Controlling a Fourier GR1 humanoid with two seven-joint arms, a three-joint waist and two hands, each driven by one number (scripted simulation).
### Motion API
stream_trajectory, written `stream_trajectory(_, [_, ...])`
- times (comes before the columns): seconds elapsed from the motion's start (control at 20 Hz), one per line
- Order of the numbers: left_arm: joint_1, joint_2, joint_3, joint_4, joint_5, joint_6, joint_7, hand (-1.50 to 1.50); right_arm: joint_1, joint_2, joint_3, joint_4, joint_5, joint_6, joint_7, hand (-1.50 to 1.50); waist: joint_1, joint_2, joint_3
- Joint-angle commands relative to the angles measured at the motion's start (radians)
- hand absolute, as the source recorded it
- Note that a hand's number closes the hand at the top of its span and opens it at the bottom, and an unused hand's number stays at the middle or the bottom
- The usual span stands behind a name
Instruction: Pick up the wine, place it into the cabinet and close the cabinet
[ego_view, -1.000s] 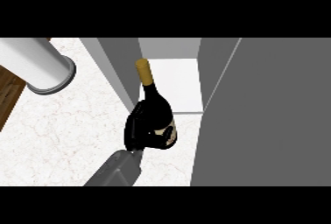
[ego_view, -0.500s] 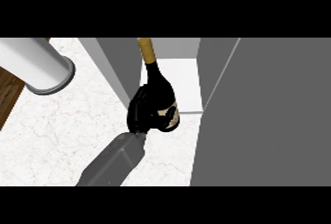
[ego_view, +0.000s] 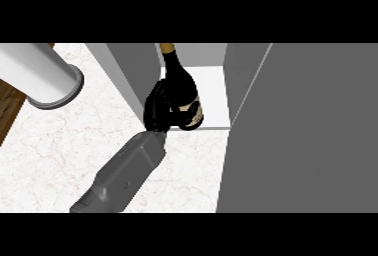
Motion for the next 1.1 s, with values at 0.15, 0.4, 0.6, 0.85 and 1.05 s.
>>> stream_trajectory(0.15, [-0.166, 0.001, 0.065, 0.124, 0.029, -0.005, 0.058, 1.5, 0.042, 0.028, 0.045, 0.012, 0.034, 0.006, -0.052, -1.5, -0.007, 0.001, 0.001])
stream_trajectory(0.4, [-0.197, 0.001, 0.041, 0.155, 0.044, 0.026, 0.072, 1.5, 0.042, -0.006, -0.025, 0.01, -0.032, 0.032, -0.058, -1.5, -0.024, 0.004, 0.001])
stream_trajectory(0.6, [-0.295, 0.001, 0.056, 0.245, 0.044, 0.045, 0.138, 1.5, -0.038, 0.021, 0.048, 0.001, 0.029, -0.021, 0.008, -1.5, -0.042, 0.012, -0.001])
stream_trajectory(0.85, [-0.265, 0.001, 0.033, 0.232, 0.061, 0.031, 0.127, 1.5, -0.034, -0.006, 0.002, 0.064, -0.012, 0.029, -0.051, -1.5, -0.046, 0.013, 0.0])
stream_trajectory(1.05, [-0.26, 0.001, 0.049, 0.246, 0.097, 0.017, 0.085, 1.5, -0.008, 0.017, 0.05, 0.049, 0.006, 0.026, -0.06, -1.5, -0.071, 0.02, -0.001])
